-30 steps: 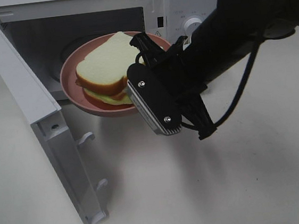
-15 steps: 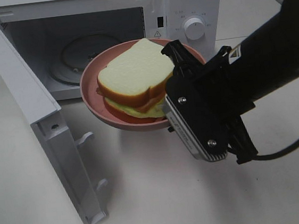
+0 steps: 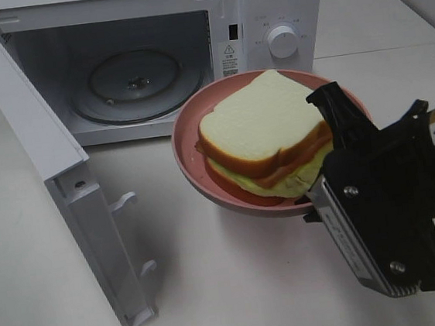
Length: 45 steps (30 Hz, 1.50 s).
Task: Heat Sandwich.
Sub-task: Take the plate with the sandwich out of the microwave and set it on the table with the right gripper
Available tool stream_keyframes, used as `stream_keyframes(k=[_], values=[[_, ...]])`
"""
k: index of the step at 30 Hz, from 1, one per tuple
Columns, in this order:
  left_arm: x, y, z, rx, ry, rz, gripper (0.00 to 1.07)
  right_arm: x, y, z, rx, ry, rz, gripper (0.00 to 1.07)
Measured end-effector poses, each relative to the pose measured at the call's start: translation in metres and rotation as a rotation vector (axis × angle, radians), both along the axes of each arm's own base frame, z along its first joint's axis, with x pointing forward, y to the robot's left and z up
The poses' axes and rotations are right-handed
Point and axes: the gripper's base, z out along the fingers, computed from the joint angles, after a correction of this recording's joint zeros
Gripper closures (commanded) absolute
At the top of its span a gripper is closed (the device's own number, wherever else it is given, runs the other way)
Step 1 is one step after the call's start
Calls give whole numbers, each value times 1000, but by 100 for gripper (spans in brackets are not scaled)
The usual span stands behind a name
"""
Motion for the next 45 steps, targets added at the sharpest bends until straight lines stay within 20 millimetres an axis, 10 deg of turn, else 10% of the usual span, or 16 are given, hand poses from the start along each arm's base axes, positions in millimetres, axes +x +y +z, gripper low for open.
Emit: stream_keyframes(k=[45], values=[[0, 0, 0, 0, 0, 0, 9, -9, -58, -5, 15, 90, -928, 104]])
